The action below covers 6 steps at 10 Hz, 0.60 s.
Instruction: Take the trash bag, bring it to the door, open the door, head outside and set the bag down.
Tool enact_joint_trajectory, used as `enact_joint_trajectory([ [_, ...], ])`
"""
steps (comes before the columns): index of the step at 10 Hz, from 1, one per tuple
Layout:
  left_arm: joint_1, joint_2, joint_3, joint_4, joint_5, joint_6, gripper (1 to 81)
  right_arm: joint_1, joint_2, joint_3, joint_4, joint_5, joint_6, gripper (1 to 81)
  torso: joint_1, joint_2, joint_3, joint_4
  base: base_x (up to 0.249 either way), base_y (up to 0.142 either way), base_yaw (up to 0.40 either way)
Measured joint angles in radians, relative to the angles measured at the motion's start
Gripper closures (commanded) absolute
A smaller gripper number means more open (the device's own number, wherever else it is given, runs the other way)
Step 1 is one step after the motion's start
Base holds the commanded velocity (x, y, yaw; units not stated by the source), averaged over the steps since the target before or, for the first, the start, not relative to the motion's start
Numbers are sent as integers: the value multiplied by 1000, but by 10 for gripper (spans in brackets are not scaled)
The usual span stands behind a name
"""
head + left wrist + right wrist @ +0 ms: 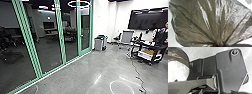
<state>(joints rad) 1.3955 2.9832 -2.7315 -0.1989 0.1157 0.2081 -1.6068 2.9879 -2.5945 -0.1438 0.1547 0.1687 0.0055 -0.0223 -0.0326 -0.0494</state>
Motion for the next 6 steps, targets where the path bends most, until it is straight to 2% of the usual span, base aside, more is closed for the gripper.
enact_joint_trajectory([
  [6, -2, 0, 0, 0, 0, 0, 811, 0, 0, -2, 0, -1, 0, 10, 0, 0, 0, 0, 156, 0, 0],
])
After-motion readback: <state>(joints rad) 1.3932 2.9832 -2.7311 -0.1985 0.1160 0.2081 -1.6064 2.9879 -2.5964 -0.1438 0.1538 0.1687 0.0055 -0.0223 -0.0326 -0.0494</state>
